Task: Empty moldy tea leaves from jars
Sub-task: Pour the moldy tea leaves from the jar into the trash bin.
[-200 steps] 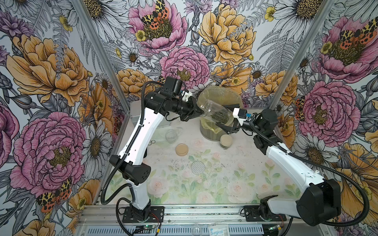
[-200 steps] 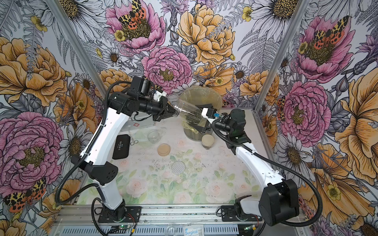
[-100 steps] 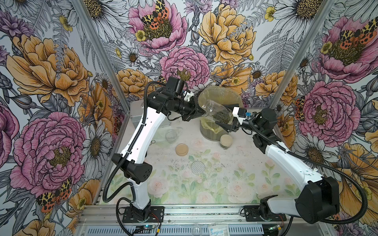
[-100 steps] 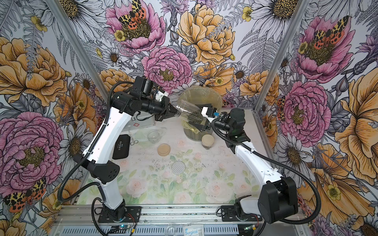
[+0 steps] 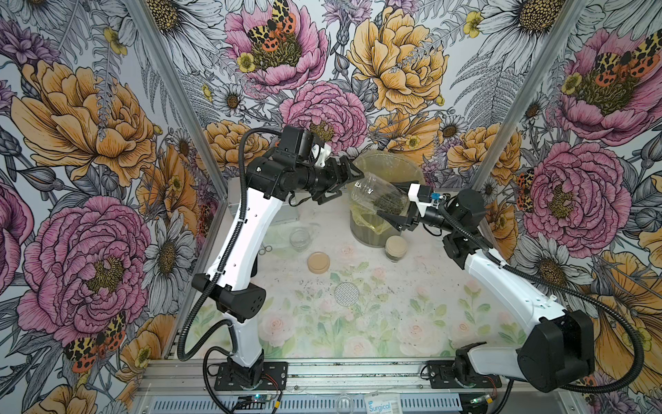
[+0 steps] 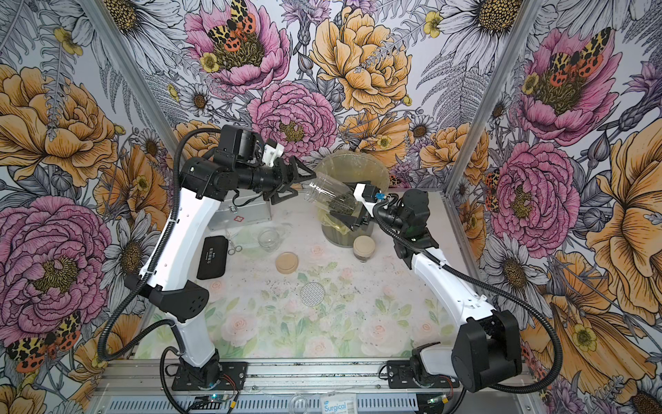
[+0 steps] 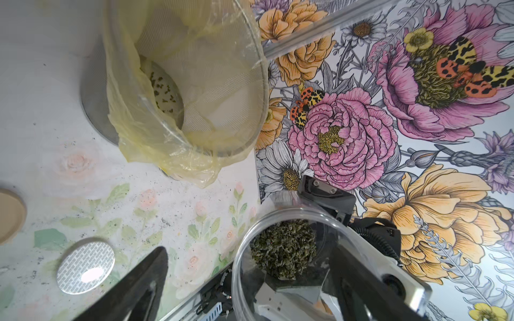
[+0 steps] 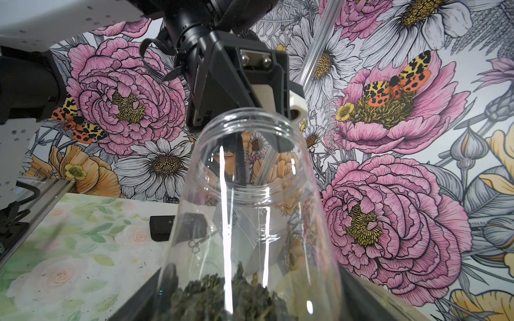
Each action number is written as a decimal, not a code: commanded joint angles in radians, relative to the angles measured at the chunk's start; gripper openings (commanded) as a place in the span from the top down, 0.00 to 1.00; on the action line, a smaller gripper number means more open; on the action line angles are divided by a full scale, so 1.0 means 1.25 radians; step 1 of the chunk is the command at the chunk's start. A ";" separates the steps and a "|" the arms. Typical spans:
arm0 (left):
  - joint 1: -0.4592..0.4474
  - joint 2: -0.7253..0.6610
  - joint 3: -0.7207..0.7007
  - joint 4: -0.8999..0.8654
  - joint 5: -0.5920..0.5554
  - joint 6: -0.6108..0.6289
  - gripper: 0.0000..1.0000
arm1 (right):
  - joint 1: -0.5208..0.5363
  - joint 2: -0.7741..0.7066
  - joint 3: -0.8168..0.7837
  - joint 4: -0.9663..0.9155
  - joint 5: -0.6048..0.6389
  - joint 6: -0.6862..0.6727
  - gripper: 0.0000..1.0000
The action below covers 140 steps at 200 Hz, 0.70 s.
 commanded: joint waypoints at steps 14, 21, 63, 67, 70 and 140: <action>0.009 -0.096 0.003 0.015 -0.207 0.148 0.03 | -0.027 -0.010 0.105 -0.129 0.037 0.068 0.48; 0.010 -0.110 -0.006 0.015 -0.239 0.171 0.03 | -0.031 -0.006 0.125 -0.169 0.041 0.070 0.48; -0.025 -0.180 -0.076 0.019 -0.439 0.268 0.01 | -0.040 0.033 0.255 -0.358 0.091 0.103 0.51; -0.031 -0.187 -0.085 0.019 -0.458 0.276 0.01 | -0.042 0.040 0.269 -0.375 0.098 0.108 0.52; -0.036 -0.191 -0.093 0.019 -0.469 0.281 0.01 | -0.042 0.044 0.280 -0.389 0.102 0.112 0.52; -0.063 -0.271 -0.273 0.071 -0.500 0.330 0.01 | -0.074 0.172 0.468 -0.590 0.141 0.270 0.57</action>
